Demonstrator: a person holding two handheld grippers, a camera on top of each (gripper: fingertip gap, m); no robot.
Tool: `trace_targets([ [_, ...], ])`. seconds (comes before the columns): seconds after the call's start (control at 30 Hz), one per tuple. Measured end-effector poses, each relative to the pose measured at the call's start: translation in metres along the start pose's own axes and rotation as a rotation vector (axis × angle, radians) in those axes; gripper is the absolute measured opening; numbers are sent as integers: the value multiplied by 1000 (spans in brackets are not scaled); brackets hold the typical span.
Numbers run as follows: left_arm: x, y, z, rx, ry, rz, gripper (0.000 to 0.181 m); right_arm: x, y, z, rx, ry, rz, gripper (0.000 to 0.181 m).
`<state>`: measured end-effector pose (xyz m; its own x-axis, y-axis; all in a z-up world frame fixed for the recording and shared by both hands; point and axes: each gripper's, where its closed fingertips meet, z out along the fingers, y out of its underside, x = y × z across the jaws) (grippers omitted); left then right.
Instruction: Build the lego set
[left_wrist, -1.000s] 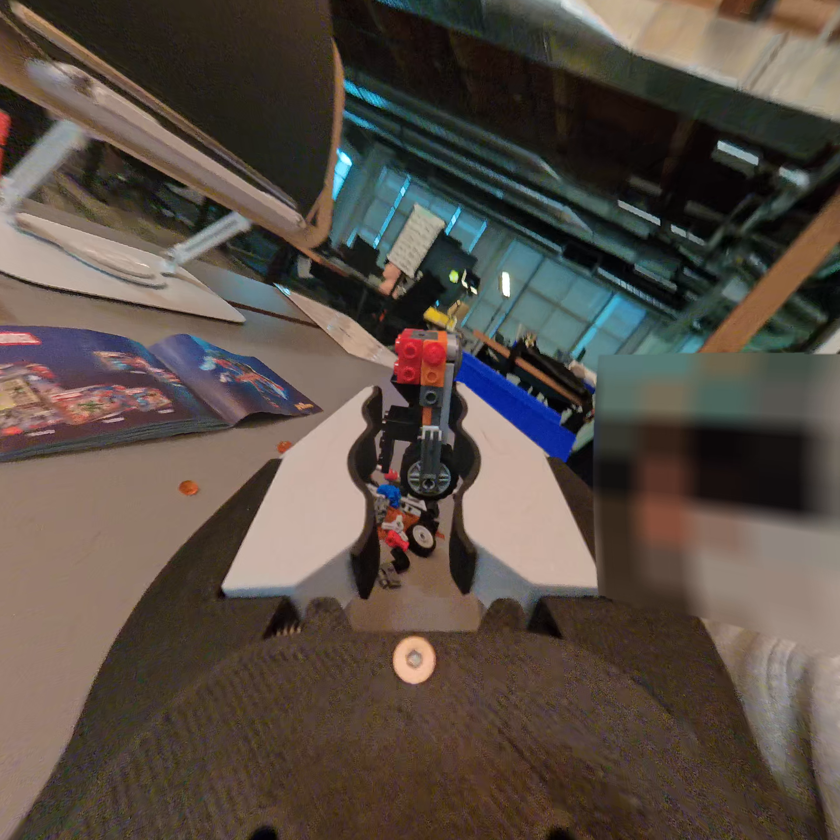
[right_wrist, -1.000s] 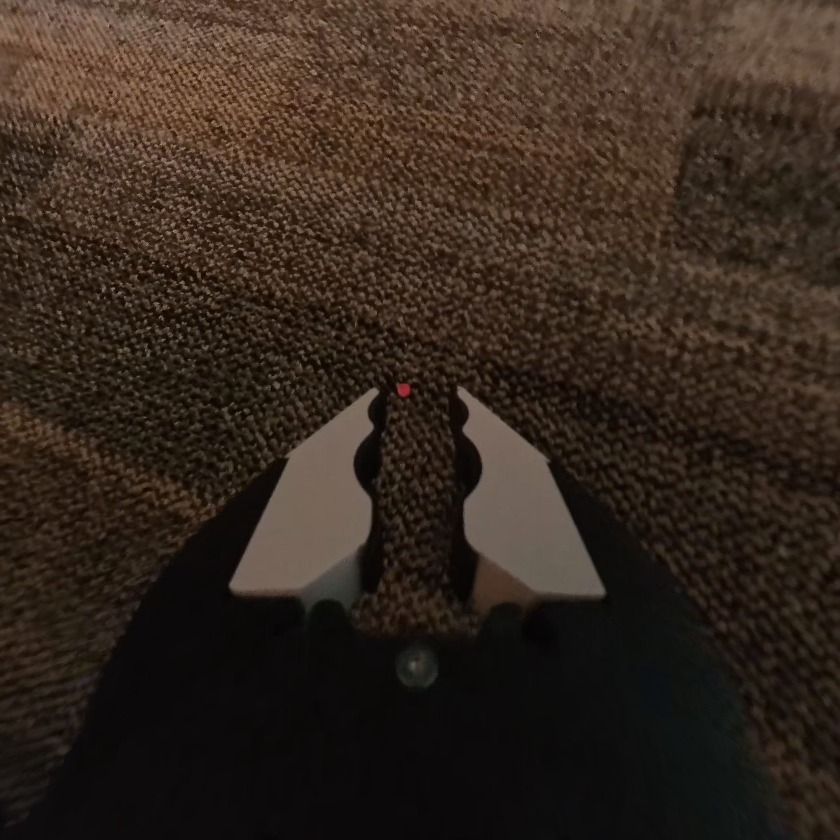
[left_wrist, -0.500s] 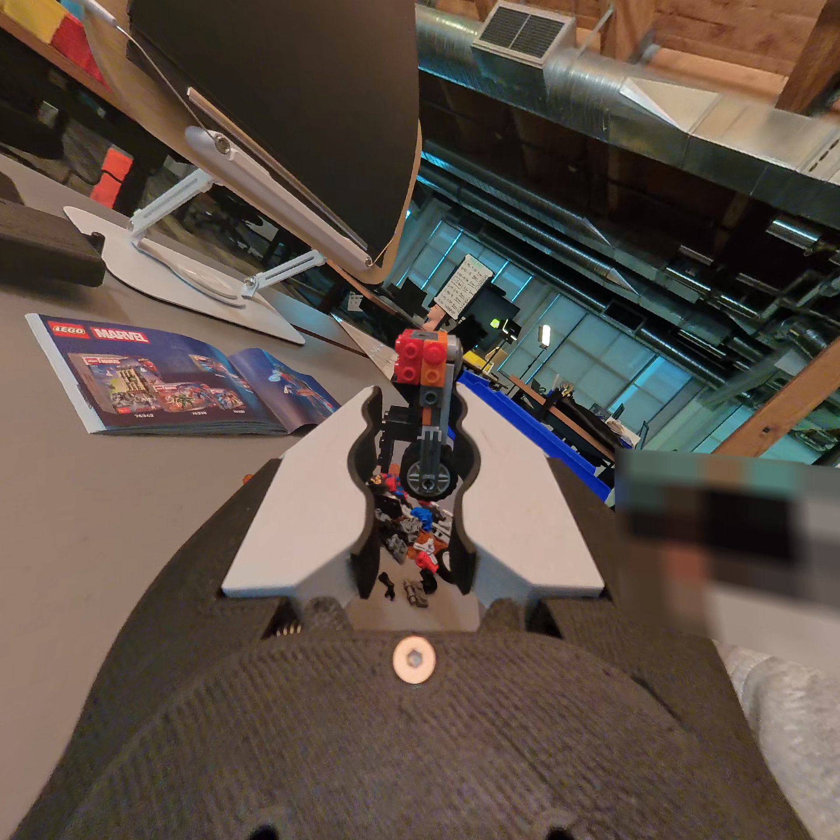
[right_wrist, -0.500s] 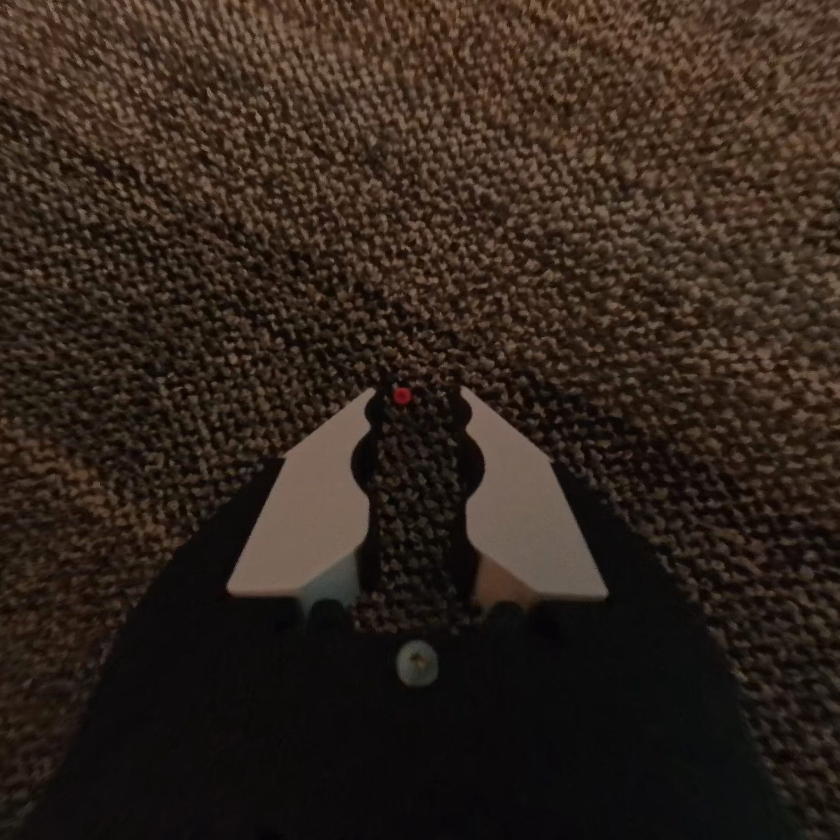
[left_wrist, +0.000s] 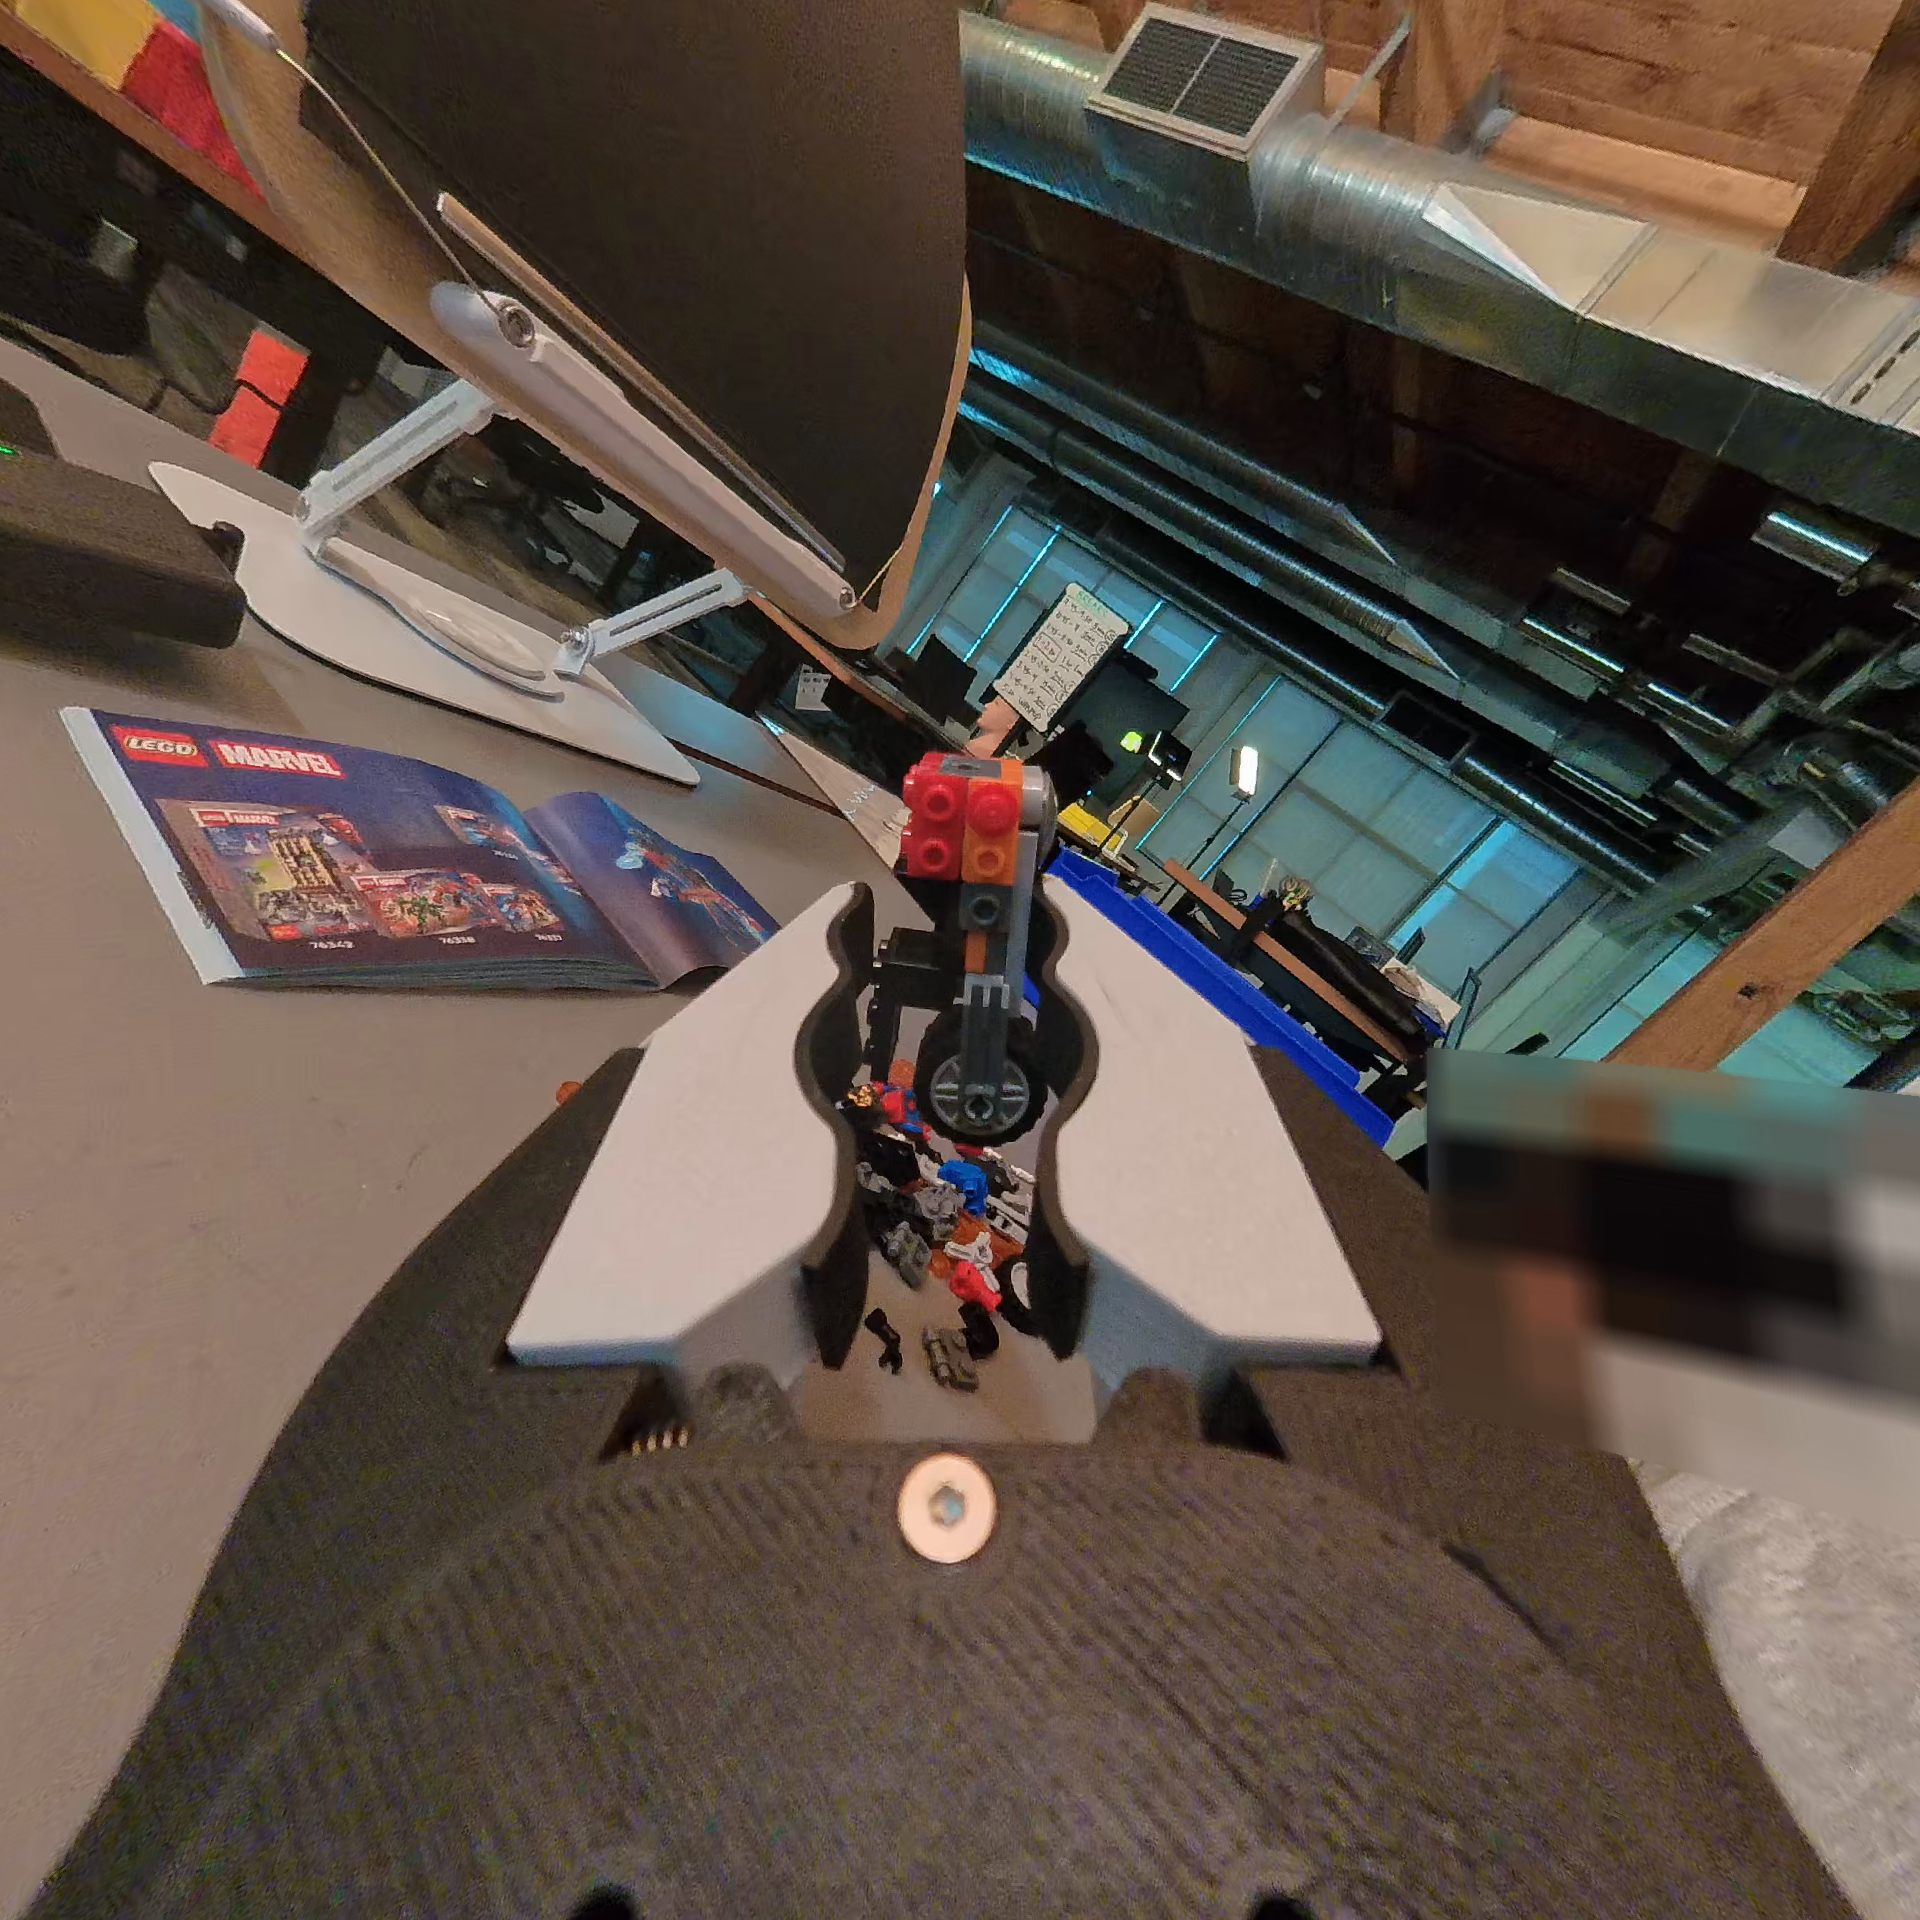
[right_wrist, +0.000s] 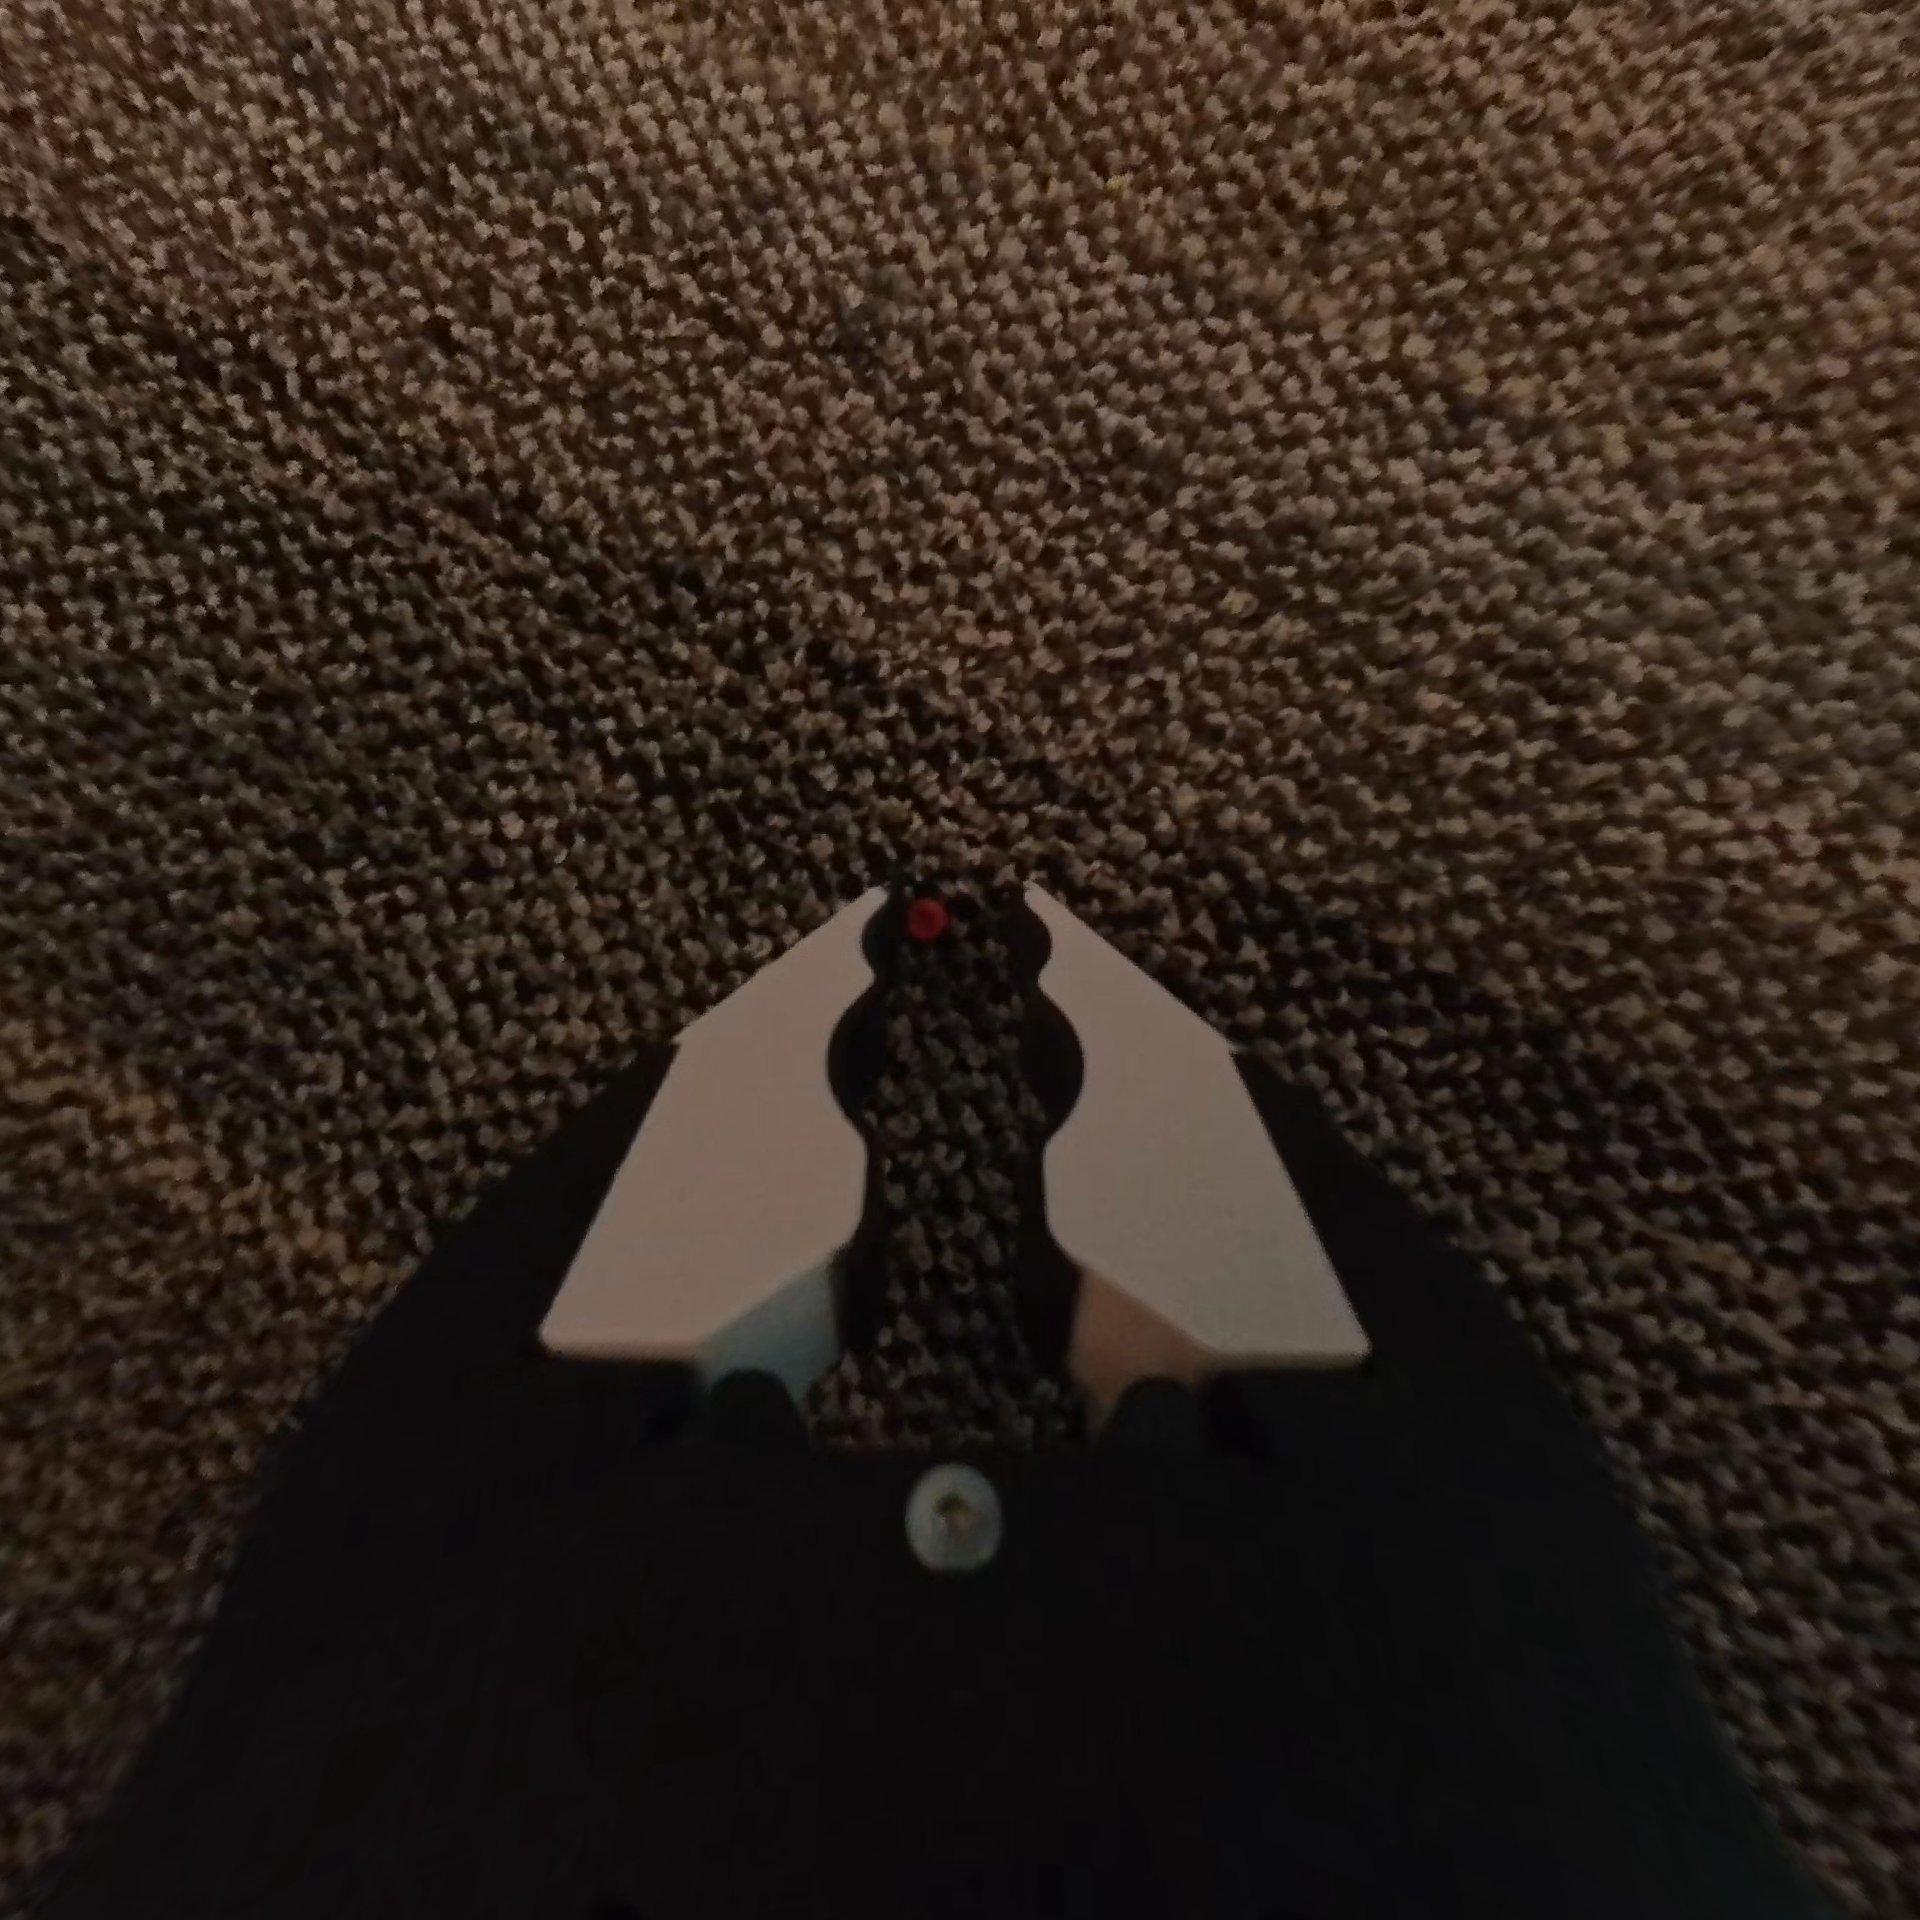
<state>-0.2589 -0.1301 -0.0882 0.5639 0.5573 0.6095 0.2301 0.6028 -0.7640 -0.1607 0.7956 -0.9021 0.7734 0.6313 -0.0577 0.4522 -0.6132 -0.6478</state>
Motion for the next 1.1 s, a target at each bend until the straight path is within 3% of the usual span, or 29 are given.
trace_targets([
  [0.3, 1, 1, 1, -5, 12, -8, 26, -3, 0, -4, 19, 18, -15, 5],
  [0.47, 4, 1, 1, -2, 41, -26, 27, -5, -9, -37, 133, 34, 126, 5],
  [0.67, 20, 6, 6, -13, 146, -38, 27, -39, -20, -143, 208, -1, 170, 5],
  [0.8, 50, 41, 25, -208, 246, 86, 28, -101, -50, -253, 288, -156, -14, 5],
  [0.9, 71, 56, 31, -282, 315, 155, 28, -141, -53, -337, 319, -215, -98, 5],
  [0.97, 74, 48, 30, -251, 310, 172, 28, -162, -37, -376, 271, -245, -144, 5],
  [1.1, 71, 18, 19, -99, 278, 62, 27, -177, -8, -425, 198, -237, -358, 5],
])
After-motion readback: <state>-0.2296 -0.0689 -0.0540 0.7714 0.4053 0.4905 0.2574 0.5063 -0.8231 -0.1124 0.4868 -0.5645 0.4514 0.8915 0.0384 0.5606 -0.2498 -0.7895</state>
